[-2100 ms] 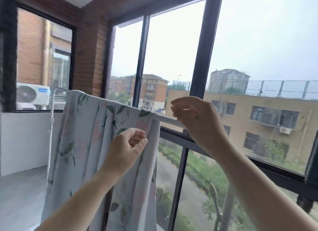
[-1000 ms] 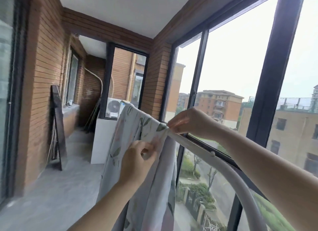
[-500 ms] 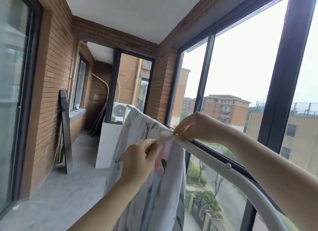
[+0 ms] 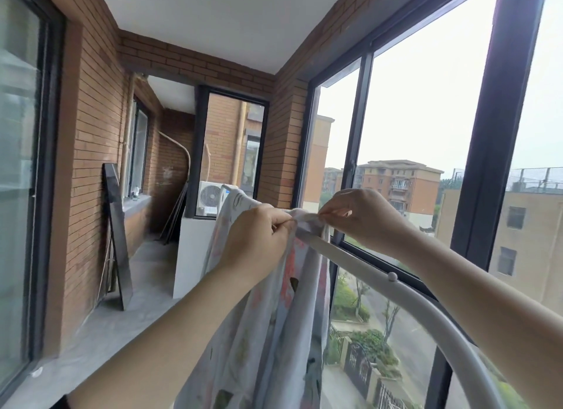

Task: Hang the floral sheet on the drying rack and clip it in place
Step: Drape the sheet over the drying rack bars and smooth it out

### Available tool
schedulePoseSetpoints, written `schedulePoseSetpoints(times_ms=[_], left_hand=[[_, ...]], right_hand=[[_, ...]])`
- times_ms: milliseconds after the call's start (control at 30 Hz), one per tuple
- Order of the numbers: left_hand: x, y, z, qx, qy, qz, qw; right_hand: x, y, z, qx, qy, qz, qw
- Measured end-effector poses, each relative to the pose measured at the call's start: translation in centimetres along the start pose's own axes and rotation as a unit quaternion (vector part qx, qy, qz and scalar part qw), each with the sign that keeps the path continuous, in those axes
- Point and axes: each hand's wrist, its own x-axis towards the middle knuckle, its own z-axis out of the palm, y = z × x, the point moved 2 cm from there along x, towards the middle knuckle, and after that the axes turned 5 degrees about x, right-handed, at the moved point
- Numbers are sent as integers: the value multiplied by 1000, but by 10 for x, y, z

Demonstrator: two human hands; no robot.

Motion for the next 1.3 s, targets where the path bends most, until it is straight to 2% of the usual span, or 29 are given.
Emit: schedulePoseSetpoints(times_ms=[200,367,533,667,833,900,967,1067,1167,1300], left_hand=[[-10,20,-12,-74,32,-13,997],[-41,22,0,-117,-44,-53,991],[-53,18,13,-226,-123,-118,959],[-55,23,9,-289,-121,-162,936],[-48,26,7,-214,-55,-123,968],[-49,29,8,-147,-67,-94,982],[-55,33,11,-68,-92,-68,991],[-62,40,20,5,-40,-22,999],[-59,44,20,5,-3,-12,1000],[-52,45,10,-56,18,2,998]], right_hand=[[-21,-3,-19,58,41,17,997],[-44,2,-18,116,-40,56,991],[-56,8,-16,246,-111,82,959],[-57,9,-13,301,-125,106,939],[-57,10,-7,335,-160,161,914],[-58,9,-8,358,-148,171,906],[-60,6,-10,349,-123,160,915],[-63,2,-14,317,-86,121,937],[-65,1,-18,287,-55,98,951],[-70,-1,-24,206,-29,69,976]])
